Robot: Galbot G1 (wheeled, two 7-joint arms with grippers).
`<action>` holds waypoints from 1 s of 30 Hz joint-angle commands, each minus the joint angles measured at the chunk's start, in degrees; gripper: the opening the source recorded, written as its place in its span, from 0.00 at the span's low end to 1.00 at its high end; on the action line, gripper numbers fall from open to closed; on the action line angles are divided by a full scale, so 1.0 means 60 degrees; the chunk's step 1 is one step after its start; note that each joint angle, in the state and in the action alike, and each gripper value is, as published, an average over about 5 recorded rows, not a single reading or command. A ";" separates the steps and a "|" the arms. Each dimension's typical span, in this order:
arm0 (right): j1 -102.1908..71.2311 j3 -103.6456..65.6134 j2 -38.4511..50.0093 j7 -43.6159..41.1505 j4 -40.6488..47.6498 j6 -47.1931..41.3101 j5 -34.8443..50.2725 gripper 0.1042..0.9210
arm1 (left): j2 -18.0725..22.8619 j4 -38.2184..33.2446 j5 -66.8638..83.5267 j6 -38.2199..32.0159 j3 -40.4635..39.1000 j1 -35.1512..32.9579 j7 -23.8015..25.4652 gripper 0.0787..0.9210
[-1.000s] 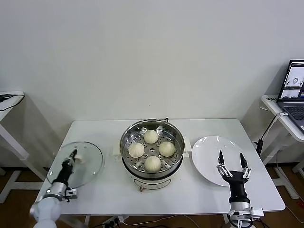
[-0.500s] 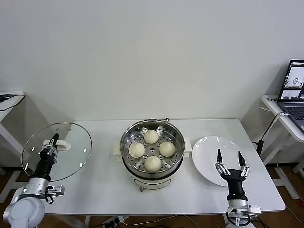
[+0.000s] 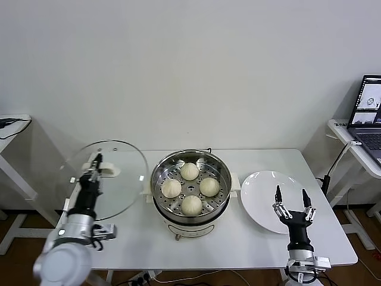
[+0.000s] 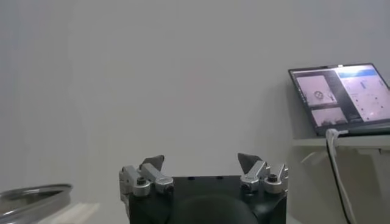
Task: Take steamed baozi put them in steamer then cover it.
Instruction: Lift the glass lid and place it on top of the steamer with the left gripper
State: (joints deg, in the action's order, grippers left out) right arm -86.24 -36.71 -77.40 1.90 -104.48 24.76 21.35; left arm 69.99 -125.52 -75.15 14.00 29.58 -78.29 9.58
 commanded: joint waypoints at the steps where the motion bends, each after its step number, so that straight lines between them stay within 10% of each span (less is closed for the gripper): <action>1: -0.0090 -0.0083 -0.0065 0.0003 -0.0085 0.0001 -0.0036 0.88 | 0.0059 -0.0125 -0.0805 0.2559 -0.4298 0.1814 0.1459 0.14; 30: -0.0065 -0.0165 -0.0248 0.0021 0.0099 0.0029 -0.0305 0.88 | 0.2648 0.3051 -0.2737 0.2964 -0.5891 0.3560 0.1520 0.14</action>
State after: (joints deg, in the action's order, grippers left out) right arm -86.71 -37.66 -78.89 2.04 -104.11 24.88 19.59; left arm 80.65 -112.37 -88.09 30.66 -2.87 -59.02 18.52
